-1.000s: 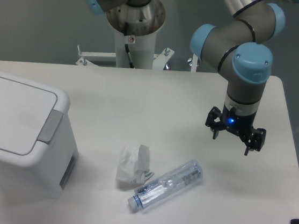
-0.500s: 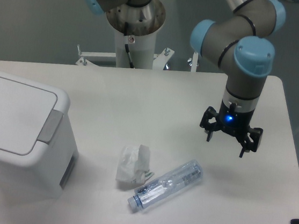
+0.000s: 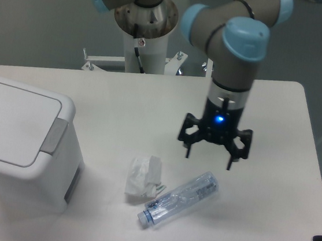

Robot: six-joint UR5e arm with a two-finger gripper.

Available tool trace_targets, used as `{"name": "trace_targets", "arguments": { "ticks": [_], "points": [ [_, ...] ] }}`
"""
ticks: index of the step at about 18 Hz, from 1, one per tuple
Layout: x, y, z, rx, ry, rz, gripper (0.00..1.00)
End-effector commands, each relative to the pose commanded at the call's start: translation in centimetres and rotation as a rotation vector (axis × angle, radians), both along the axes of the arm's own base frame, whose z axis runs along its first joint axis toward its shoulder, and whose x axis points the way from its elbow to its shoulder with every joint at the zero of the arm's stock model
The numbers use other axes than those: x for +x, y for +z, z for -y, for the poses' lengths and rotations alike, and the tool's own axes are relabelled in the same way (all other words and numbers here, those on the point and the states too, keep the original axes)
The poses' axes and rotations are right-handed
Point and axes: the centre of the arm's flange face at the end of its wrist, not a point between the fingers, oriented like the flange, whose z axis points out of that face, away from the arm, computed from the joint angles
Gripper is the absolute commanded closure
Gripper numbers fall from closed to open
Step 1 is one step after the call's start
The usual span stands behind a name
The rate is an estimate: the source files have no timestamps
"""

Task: Open the trash can
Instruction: 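Move the open gripper over toward the white trash can lid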

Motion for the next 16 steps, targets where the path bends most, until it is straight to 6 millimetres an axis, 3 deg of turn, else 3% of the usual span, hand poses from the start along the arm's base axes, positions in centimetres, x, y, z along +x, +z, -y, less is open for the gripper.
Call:
{"name": "trace_targets", "arguments": {
  "ticks": [6,10,13,16],
  "points": [
    [5.8,5.1,-4.8,0.168,0.042,0.135,0.0],
    [9.9,6.1,-6.5,0.187,-0.015,0.156,0.0],
    [12.5,5.6,-7.6,0.177,-0.042,0.175,0.0],
    [13.3,5.0,-7.8,0.165,-0.051,0.181,0.0]
  ]
}}
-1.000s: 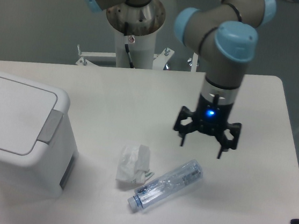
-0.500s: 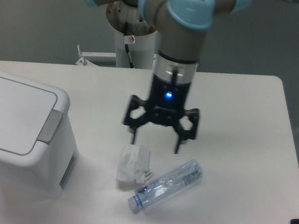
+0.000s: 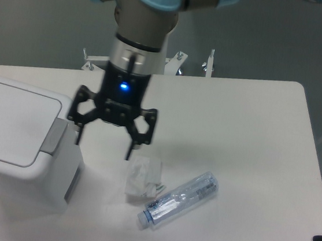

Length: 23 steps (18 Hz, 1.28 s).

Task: Open the trash can
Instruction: 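Move the open gripper over toward the white trash can lid, then lower the gripper onto the lid edge and push it open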

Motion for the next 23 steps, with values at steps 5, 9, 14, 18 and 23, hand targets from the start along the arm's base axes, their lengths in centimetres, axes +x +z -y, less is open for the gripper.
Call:
{"name": "trace_targets", "arguments": {
  "ticks": [5,9,14,18,23],
  "points": [
    [1.6,-1.9,0.0,-0.026,-0.024,0.012,0.0],
    [1.6,-2.1,0.1,-0.032,-0.023,0.015,0.0],
    [1.5,-2.5,-0.1,-0.036,-0.023,0.018,0.0],
    [1.3,-2.9,-0.2,-0.051,-0.017,0.004,0.0],
    [1.4,-3.4,-0.1,-0.06,-0.014,0.011,0.0]
  ]
}}
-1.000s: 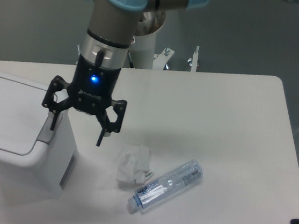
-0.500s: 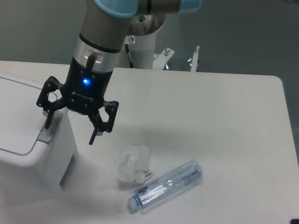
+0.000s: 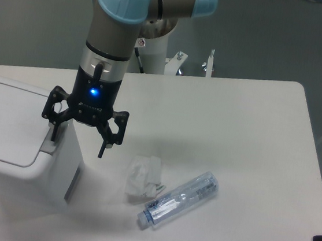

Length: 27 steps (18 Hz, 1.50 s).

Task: Open the trash can
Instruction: 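Lower the gripper onto the lid edge and push it open, then lift the gripper away from the open trash can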

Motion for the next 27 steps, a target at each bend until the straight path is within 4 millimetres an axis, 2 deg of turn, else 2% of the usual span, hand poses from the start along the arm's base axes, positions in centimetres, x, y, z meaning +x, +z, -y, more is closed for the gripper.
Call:
{"name": "trace_targets", "arguments": {
  "ticks": [12,19,23,26,27],
  "points": [
    [0.0,0.2,0.0,0.002,0.003,0.0,0.0],
    [-0.2,-0.6,-0.3,-0.008,0.004,0.007,0.0],
    [-0.2,0.1,-0.3,0.0,0.036,0.026,0.0],
    [-1.0,0.9,0.1,0.015,0.058,0.022,0.0],
    [-2.1,1.2,0.6,0.017,0.077,0.017,0.0]
  ]
}}
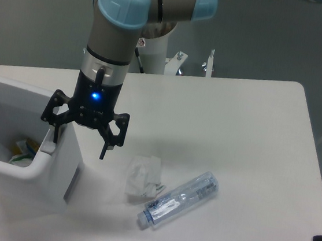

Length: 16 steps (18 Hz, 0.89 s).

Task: Open the trash can
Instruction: 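Lift the gripper away from the open trash can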

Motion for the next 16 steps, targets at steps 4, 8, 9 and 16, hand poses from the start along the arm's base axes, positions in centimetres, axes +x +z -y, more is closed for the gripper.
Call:
{"name": "trace_targets", "arguments": {
  "ticks": [4,8,9,16],
  "points": [
    [-5.4,0.0,2.2,0.004,0.067,-0.025,0.0],
    [-11.4,-1.8,5.3,-0.027,0.06,-0.084,0.0],
    [-12.6,-2.2,6.1,-0.037,0.048,-0.099,0.0],
    [-20.0,-6.4,12.1,-0.116,-0.047,-0.189,0.0]
  ]
}}
